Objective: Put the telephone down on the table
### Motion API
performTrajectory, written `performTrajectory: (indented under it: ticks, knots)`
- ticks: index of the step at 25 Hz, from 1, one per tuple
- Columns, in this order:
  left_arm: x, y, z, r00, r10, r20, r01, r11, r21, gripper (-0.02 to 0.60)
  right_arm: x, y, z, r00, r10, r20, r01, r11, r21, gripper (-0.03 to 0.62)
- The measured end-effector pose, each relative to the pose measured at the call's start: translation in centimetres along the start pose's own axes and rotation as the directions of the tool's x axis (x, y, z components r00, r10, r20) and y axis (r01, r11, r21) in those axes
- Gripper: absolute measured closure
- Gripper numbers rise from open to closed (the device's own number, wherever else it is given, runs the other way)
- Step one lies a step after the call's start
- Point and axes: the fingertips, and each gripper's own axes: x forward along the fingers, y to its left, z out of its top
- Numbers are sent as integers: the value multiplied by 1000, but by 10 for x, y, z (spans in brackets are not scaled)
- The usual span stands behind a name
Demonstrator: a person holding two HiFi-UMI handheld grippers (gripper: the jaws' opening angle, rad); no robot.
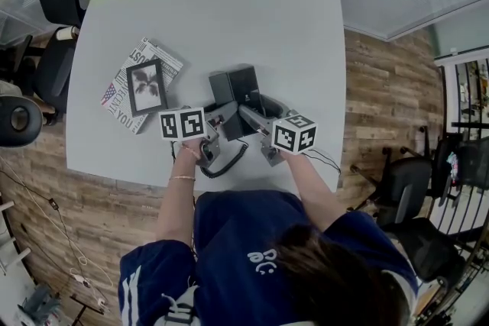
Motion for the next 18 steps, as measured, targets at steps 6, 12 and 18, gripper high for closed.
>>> performTrajectory:
  ticks: [6,12,18]
  knots:
    - [-11,3,2,989,125,82,-133,986,103,387,-13,-4,6,998,-60,28,61,998,-24,259]
    - [-34,-13,-5,967,202,153,-239,929,283,379,-32,11,15,995,-66,77,74,992,-102,249]
    - [-58,-37,-20,942,244,229,-327,817,476,379,-56,29,19,985,-82,149,108,979,-171,249]
